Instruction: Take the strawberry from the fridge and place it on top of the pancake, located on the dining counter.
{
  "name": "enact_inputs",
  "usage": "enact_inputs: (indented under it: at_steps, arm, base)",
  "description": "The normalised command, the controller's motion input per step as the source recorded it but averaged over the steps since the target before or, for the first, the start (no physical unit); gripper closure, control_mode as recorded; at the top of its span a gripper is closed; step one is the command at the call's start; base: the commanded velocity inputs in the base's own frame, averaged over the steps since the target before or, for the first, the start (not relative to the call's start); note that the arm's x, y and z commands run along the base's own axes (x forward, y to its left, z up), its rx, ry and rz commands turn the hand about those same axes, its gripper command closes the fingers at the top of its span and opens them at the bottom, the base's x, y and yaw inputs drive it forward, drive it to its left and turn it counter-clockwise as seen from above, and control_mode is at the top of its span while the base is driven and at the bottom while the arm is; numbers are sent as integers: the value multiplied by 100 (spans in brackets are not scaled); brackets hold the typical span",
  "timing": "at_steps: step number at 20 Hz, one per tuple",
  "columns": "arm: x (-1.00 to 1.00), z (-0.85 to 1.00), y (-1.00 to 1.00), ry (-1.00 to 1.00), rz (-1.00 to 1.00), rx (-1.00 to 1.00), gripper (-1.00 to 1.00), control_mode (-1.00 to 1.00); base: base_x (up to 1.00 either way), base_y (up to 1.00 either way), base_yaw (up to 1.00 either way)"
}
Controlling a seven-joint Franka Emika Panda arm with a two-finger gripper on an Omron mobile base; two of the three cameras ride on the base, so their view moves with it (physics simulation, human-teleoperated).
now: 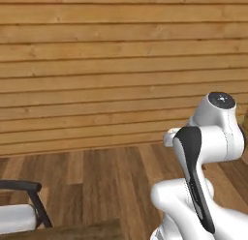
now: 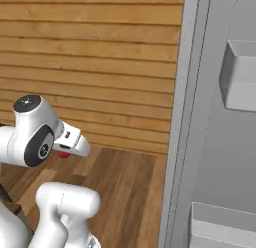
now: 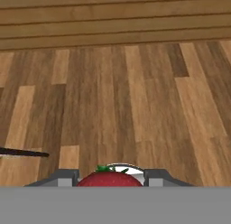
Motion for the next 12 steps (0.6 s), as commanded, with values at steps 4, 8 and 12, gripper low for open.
enact_inputs:
  at_steps: [4,8,12]
  arm:
    - [0,0,0,0,0,0,100,100]
    - [0,0,0,0,0,0,100,100]
    - [0,0,0,0,0,0,100,100]
  base:
    - [100,14,0]
    - [100,6,0]
    - [100,15,0]
